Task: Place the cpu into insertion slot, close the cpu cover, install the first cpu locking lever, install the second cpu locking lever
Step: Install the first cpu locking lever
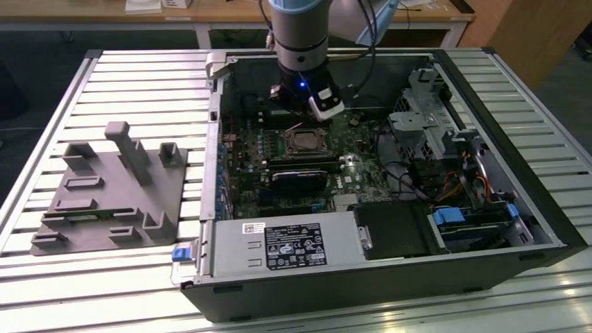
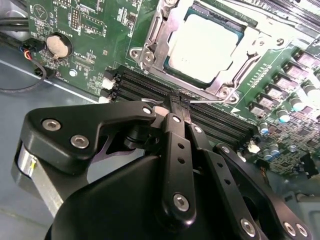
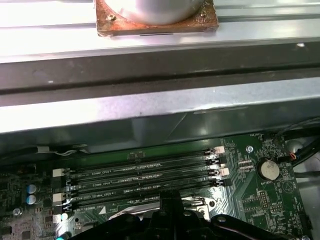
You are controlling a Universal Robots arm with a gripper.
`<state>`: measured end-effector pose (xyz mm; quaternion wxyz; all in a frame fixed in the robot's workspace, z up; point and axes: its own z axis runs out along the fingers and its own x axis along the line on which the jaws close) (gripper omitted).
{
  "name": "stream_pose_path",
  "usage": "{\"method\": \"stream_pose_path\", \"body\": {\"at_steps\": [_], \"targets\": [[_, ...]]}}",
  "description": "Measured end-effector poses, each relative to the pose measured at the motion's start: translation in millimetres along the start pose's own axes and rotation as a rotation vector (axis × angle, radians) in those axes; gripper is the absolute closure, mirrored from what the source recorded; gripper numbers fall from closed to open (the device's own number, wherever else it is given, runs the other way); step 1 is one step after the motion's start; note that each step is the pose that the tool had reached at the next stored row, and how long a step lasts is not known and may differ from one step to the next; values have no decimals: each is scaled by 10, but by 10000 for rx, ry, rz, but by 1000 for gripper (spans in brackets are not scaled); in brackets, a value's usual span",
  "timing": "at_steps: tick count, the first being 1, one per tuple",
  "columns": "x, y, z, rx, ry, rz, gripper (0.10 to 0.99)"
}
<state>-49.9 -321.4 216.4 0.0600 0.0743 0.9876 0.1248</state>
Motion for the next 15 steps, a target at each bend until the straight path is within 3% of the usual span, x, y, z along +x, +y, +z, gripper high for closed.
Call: {"method": "stream_pose_path", "body": {"at_steps": [9,15], "targets": [[-11,57,66,426,-90,75,980],[-11,56,67,418,-104,75,980]]}}
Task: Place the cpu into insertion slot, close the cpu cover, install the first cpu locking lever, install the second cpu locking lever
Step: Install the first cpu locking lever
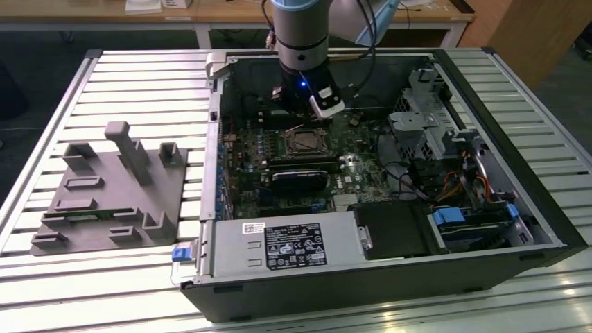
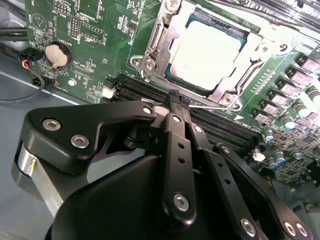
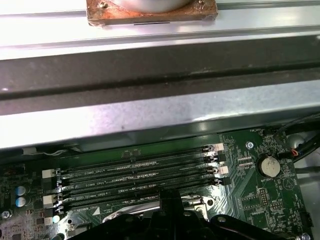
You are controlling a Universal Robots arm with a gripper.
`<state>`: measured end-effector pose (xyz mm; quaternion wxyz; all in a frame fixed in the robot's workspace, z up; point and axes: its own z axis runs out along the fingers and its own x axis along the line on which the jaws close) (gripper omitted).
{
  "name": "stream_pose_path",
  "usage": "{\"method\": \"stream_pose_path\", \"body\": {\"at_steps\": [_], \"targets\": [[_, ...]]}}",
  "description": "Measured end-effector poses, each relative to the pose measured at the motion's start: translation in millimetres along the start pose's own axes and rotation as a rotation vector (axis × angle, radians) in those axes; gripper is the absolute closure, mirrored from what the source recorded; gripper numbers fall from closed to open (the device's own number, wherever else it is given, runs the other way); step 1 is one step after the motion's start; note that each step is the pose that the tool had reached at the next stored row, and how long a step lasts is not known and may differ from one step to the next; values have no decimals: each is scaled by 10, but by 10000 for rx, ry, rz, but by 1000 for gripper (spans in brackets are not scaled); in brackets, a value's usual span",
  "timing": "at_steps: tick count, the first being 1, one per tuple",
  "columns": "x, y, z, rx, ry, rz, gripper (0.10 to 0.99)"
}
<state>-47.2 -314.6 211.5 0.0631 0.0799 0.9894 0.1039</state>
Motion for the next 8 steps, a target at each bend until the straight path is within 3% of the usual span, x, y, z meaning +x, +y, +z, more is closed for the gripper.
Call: {"method": "stream_pose_path", "body": {"at_steps": [5,8], "targets": [[4,-4,18,-173,-208,-29,980],[5,-4,17,-173,-210,-29,980]]}}
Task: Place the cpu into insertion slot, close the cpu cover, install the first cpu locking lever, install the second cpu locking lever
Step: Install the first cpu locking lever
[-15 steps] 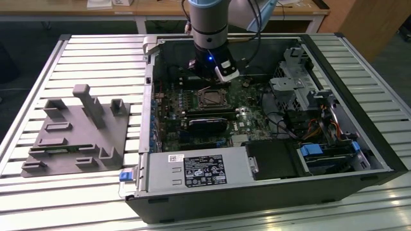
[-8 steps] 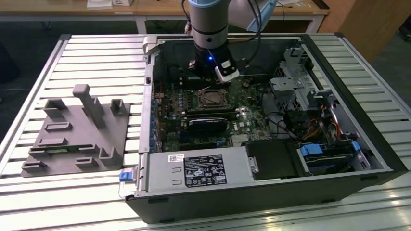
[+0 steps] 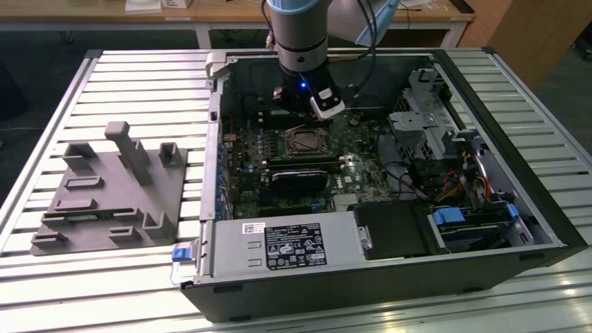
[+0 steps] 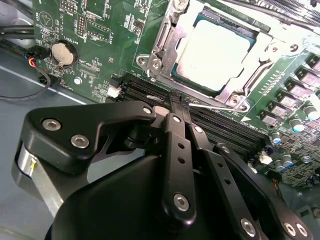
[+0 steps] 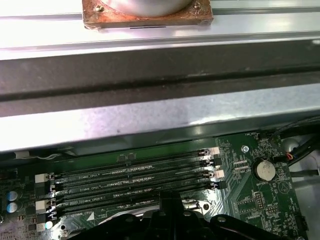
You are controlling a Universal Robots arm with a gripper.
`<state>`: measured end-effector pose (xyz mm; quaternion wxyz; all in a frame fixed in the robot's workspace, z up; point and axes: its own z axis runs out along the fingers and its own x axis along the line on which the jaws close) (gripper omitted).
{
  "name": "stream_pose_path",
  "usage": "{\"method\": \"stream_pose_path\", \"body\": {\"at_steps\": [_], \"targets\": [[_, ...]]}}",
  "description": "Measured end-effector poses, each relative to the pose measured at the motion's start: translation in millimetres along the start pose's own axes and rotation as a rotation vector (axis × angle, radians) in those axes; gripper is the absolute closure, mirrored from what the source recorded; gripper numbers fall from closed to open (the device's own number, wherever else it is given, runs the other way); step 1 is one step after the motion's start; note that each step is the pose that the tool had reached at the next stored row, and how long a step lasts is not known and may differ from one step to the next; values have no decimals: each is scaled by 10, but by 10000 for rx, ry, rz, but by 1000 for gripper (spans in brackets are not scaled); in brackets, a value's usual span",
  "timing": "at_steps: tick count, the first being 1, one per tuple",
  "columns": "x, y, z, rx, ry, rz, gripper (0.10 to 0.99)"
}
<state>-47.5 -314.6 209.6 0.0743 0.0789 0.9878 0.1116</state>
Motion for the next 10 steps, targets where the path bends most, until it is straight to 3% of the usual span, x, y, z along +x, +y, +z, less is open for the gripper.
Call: {"method": "stream_pose_path", "body": {"at_steps": [3,6,10], "targets": [[1,-1,4,-12,-6,2,980],[6,-6,20,-26,-103,-20,980],[22,-9,22,-32,-128,-25,980]]}}
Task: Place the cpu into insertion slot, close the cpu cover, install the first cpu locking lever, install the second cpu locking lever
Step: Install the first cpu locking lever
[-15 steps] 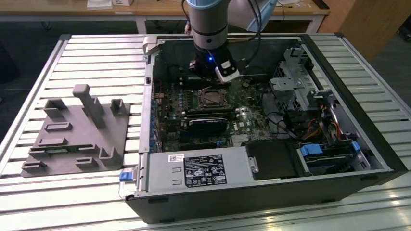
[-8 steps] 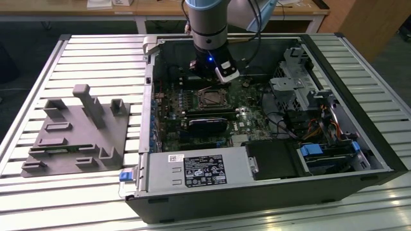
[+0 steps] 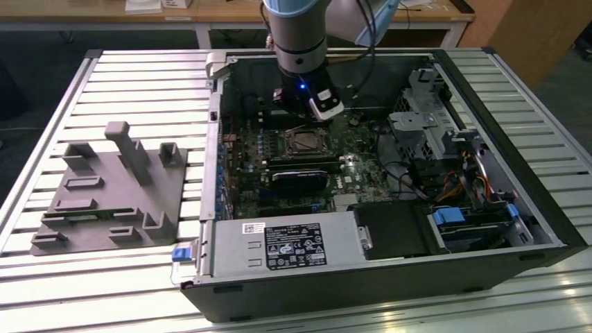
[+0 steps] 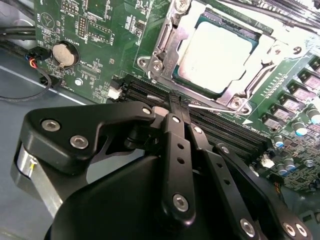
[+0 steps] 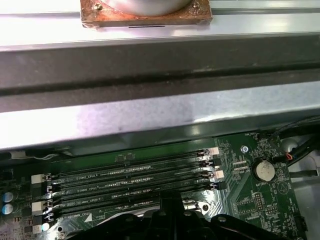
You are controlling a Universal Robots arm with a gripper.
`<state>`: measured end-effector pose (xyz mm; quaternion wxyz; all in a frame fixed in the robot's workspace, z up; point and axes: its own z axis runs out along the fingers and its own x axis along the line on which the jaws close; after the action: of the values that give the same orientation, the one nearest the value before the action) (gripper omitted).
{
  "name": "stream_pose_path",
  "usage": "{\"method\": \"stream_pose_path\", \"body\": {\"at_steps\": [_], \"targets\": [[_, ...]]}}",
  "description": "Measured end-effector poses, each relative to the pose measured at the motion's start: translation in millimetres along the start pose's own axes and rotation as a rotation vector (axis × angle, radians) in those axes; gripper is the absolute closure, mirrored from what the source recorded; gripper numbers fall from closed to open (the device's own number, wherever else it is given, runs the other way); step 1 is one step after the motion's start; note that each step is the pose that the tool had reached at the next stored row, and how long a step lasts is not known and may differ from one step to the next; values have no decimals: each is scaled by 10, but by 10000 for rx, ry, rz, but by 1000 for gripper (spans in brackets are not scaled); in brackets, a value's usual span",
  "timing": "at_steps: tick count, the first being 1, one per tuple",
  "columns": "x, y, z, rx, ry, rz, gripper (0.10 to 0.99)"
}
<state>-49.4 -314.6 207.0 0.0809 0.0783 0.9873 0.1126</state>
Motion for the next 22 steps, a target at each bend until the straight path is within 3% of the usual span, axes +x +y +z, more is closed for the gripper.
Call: {"method": "stream_pose_path", "body": {"at_steps": [9,22], "targets": [[56,-2,-7,2,-13,6,980],[65,32,7,32,-17,4,980]]}}
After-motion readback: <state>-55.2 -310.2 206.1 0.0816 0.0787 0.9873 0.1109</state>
